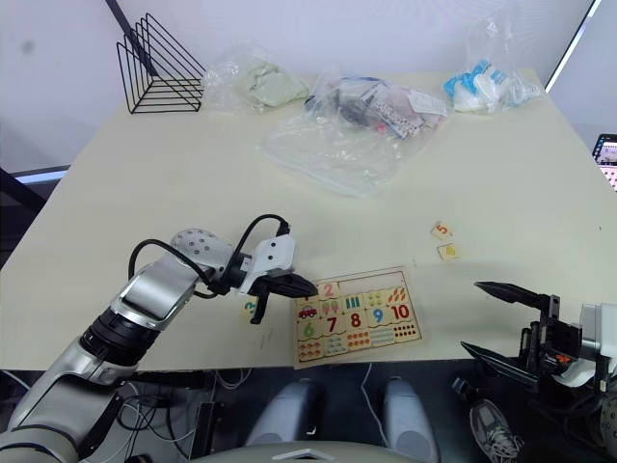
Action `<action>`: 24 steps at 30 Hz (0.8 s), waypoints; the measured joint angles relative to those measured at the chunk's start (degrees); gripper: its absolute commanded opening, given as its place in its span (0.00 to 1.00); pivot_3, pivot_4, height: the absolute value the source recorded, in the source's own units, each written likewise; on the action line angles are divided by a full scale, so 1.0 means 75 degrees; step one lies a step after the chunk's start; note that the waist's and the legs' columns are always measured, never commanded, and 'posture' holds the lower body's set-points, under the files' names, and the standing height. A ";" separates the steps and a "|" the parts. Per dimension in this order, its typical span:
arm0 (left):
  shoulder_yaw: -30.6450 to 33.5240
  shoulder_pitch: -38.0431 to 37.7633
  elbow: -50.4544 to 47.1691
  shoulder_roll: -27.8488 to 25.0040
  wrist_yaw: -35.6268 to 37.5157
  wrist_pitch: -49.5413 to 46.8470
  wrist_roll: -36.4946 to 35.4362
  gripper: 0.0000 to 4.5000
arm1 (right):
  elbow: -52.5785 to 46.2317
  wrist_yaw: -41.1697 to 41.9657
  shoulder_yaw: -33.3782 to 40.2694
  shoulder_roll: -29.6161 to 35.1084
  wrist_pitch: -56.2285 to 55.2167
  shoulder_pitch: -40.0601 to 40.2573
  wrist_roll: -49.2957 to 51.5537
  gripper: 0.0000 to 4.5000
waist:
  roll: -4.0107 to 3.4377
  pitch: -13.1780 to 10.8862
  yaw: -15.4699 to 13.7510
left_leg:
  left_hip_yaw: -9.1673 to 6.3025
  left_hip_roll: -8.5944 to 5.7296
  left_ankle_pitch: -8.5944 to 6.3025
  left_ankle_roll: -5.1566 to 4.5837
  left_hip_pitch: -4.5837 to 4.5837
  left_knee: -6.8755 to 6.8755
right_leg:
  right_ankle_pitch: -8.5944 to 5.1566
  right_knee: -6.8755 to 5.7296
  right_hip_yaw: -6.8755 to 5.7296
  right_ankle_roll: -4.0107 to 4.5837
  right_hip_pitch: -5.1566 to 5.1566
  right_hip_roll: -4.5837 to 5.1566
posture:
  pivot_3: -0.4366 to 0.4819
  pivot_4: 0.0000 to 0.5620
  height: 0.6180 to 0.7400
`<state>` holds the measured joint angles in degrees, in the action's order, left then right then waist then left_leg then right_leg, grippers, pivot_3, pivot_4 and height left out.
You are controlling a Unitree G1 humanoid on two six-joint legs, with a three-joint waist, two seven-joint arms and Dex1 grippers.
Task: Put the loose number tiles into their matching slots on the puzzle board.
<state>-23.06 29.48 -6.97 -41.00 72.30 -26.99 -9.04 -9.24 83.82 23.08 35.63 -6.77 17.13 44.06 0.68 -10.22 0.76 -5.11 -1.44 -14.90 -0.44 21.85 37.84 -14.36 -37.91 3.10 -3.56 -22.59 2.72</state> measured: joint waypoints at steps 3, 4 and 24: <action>0.0000 -0.0003 0.0000 0.0001 0.0001 0.0011 0.0001 0.01 | 0.0002 0.0022 0.0000 0.0000 0.0000 0.0000 0.0000 1.00 | 0.0000 0.0000 0.0000 | 0.0000 0.0000 0.0000 0.0000 0.0000 0.0000 | 0.0000 0.0000 0.0000 0.0000 0.0000 0.0000 | 0.48 0.27 1.00; 0.0000 -0.0008 0.0000 0.0001 0.0002 0.0021 0.0001 0.01 | 0.0004 0.0038 0.0002 0.0000 0.0000 0.0000 0.0000 1.00 | 0.0000 0.0000 0.0000 | 0.0001 0.0000 0.0000 0.0000 0.0000 0.0000 | 0.0000 0.0000 0.0000 0.0000 0.0000 0.0000 | 0.48 0.27 1.00; 0.1972 -0.1285 -0.0376 -0.0114 -0.0279 -0.0117 -0.1377 0.01 | 0.0246 0.0199 0.0062 -0.0011 -0.0090 -0.0050 -0.0027 1.00 | -0.0001 0.0000 0.0002 | -0.0002 0.0006 0.0000 0.0000 -0.0001 0.0000 | 0.0000 0.0000 0.0000 0.0001 -0.0001 0.0005 | 0.48 0.27 1.00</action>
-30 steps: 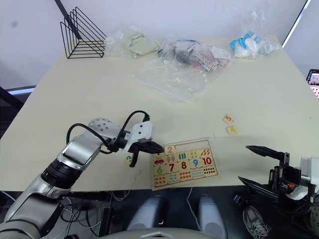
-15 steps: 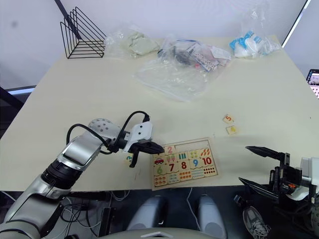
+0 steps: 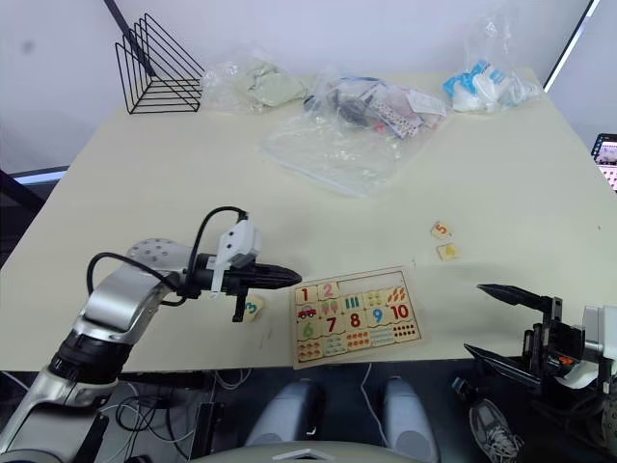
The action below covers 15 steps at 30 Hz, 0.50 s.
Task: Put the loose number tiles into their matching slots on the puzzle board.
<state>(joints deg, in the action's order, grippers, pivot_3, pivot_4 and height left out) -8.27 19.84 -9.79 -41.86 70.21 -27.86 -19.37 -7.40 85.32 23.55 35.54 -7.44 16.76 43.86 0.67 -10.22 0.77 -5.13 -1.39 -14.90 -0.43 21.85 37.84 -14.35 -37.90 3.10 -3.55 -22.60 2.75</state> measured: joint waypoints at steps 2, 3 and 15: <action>0.0443 -0.0294 -0.0100 0.0070 -0.0223 0.0049 -0.0217 0.01 | 0.0015 -0.0090 -0.0006 0.0000 0.0002 -0.0060 -0.0064 1.00 | 0.0000 0.0000 -0.0019 | 0.0001 -0.0002 0.0000 0.0000 -0.0001 0.0000 | 0.0000 0.0000 0.0000 0.0000 0.0001 0.0004 | 0.48 0.27 1.00; 0.0856 -0.0532 -0.0118 0.0203 -0.0434 0.0097 -0.0442 0.01 | 0.0080 -0.0142 -0.0007 0.0001 0.0002 -0.0118 -0.0111 1.00 | 0.0000 0.0001 -0.0014 | -0.0001 -0.0001 0.0000 0.0000 -0.0001 0.0000 | 0.0000 0.0001 -0.0001 0.0000 0.0001 0.0005 | 0.48 0.27 1.00; 0.3186 -0.2540 -0.0327 0.0404 -0.1480 0.0173 -0.1405 0.30 | 0.1379 -0.0685 0.0240 0.0000 -0.0375 -0.0470 -0.0703 1.00 | 0.0001 0.0002 -0.0005 | 0.0002 0.0000 0.0000 0.0001 -0.0004 -0.0006 | 0.0000 0.0002 -0.0001 0.0002 0.0001 0.0021 | 0.48 0.27 1.00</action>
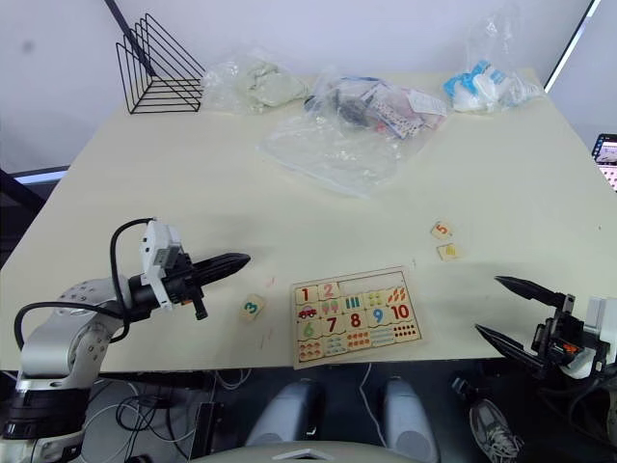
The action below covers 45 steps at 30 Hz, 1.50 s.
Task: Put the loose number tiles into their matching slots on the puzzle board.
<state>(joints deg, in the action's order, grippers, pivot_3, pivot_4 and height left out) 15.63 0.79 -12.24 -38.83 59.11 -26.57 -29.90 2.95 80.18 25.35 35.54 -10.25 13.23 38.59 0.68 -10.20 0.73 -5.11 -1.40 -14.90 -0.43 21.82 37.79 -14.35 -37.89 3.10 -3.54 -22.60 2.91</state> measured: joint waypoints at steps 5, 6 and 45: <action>0.0584 -0.0750 -0.0107 -0.0001 -0.0119 0.0298 -0.0107 0.80 | 0.0404 -0.0408 -0.0009 -0.0041 -0.0181 -0.0160 -0.0381 1.00 | -0.0003 0.0001 -0.0017 | -0.0001 -0.0002 0.0000 0.0000 0.0000 -0.0001 | -0.0001 0.0000 -0.0003 0.0001 0.0001 0.0008 | 0.48 0.27 1.00; 0.0706 -0.1088 -0.0121 0.0000 -0.0088 0.0496 -0.0105 0.93 | 0.0589 -0.0592 -0.0003 -0.0040 -0.0191 -0.0246 -0.0519 1.00 | -0.0003 0.0002 -0.0003 | 0.0004 -0.0001 0.0000 0.0000 -0.0001 -0.0002 | -0.0001 0.0002 0.0001 0.0002 0.0000 0.0009 | 0.48 0.27 1.00; 0.1513 -0.3249 0.0097 0.0583 0.0261 0.2637 -0.0253 0.97 | 0.1449 -0.1377 0.0091 -0.0015 -0.0234 -0.0111 -0.0870 1.00 | -0.0004 0.0003 0.0005 | 0.0013 0.0004 -0.0001 0.0000 -0.0003 -0.0005 | -0.0016 0.0007 0.0007 0.0026 0.0001 -0.0011 | 0.48 0.27 1.00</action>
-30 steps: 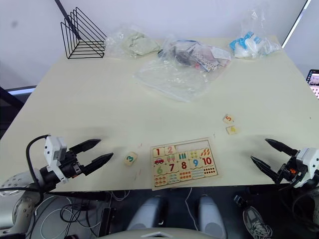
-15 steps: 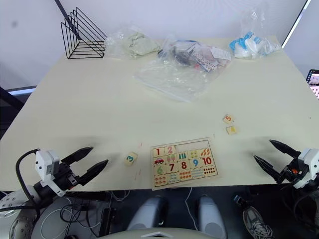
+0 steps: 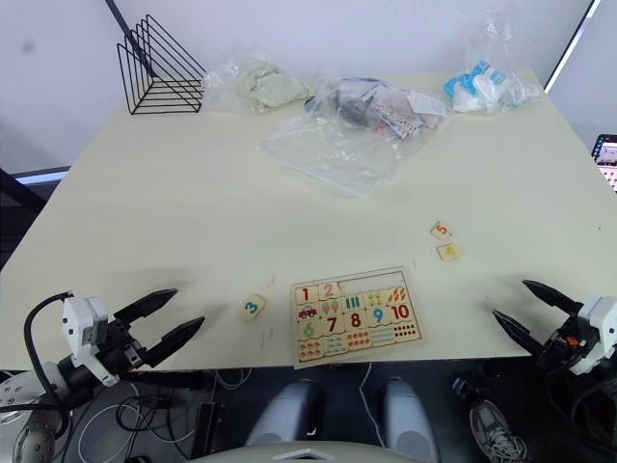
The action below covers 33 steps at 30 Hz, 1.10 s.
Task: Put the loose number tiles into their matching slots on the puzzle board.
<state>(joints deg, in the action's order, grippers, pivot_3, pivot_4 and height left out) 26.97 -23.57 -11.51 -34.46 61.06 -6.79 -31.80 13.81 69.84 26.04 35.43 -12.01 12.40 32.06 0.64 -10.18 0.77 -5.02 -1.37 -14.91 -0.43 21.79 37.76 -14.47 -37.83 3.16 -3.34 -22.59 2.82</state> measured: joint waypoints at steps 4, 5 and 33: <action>-0.0003 0.0035 0.0174 -0.0105 0.0233 0.0117 0.0005 0.97 | -0.0013 0.0059 0.0000 0.0000 0.0000 0.0015 0.0021 1.00 | 0.0001 0.0000 0.0000 | 0.0001 0.0001 0.0000 0.0000 0.0000 0.0000 | -0.0002 0.0000 0.0001 0.0003 0.0000 0.0001 | 0.48 0.27 1.00; -0.0003 0.0037 0.0189 -0.0120 0.0260 0.0136 0.0005 0.97 | -0.0018 0.0066 0.0000 0.0000 0.0000 0.0018 0.0023 1.00 | 0.0000 0.0000 0.0000 | 0.0001 0.0001 0.0000 0.0000 0.0000 0.0000 | -0.0002 0.0000 0.0001 0.0003 0.0000 0.0001 | 0.48 0.27 1.00; -0.0006 -0.0047 0.0632 -0.0244 0.0503 0.0636 0.0040 0.97 | -0.0584 -0.0044 -0.0047 -0.0002 0.0095 0.0091 0.0188 1.00 | 0.0001 0.0000 -0.0003 | 0.0000 0.0003 0.0000 0.0000 0.0001 0.0000 | -0.0003 0.0001 0.0000 0.0004 0.0000 0.0005 | 0.48 0.27 1.00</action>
<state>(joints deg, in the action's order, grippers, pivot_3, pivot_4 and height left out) 26.93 -23.92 -6.77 -36.28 64.83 -2.02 -31.50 9.43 69.52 25.68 35.42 -11.29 13.08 33.47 0.66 -10.18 0.74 -5.02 -1.35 -14.91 -0.43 21.80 37.76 -14.49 -37.82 3.16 -3.31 -22.59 2.86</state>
